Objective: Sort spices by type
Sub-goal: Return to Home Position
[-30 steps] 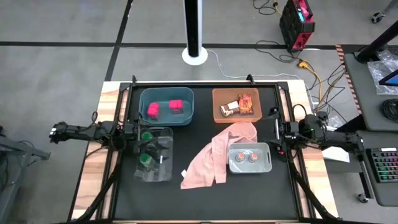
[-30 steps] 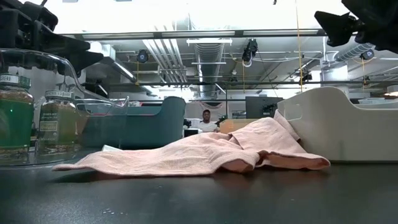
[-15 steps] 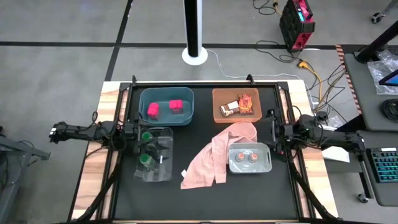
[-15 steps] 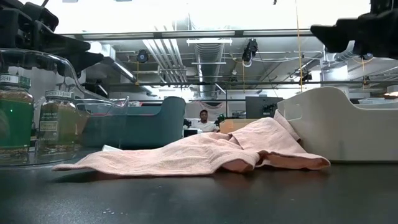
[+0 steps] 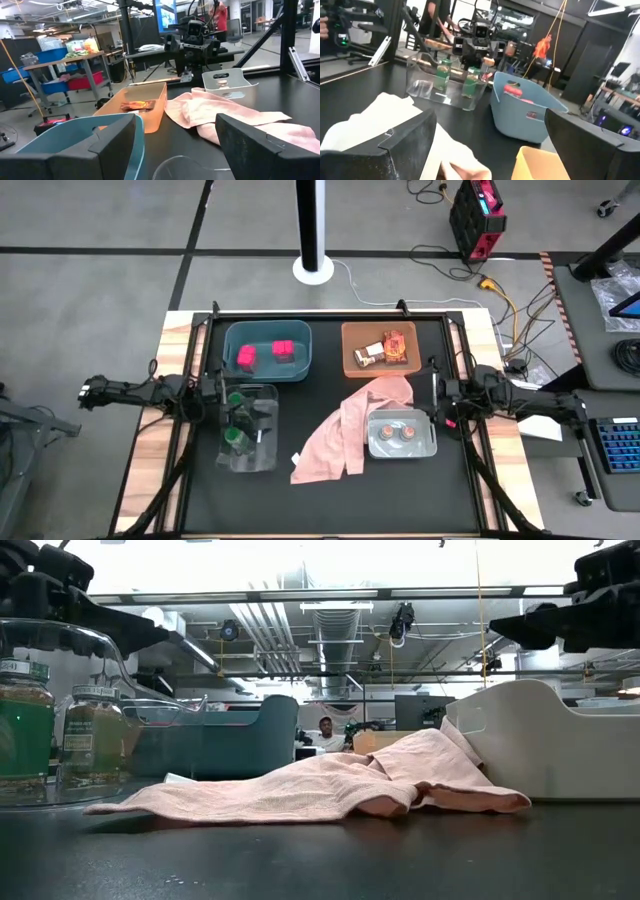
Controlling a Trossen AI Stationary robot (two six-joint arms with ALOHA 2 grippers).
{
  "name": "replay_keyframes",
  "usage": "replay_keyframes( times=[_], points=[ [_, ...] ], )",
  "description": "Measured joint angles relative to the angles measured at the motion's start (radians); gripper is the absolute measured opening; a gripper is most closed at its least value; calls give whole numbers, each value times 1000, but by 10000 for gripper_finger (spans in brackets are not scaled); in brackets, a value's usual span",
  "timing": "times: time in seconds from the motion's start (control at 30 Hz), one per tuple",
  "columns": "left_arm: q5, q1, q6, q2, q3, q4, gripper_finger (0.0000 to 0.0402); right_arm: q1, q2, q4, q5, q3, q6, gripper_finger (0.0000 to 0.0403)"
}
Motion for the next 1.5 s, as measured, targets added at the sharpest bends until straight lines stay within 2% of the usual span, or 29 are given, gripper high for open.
replay_keyframes(
  times=[0.57, 1.5],
  points=[
    [0, 0, -8, 4, -3, 26, 259, 1, 7, -13, -1, 1, 240, 363],
    [3, 0, -8, 4, -2, 31, 259, 1, 7, -14, -1, 2, 249, 363]
  ],
)
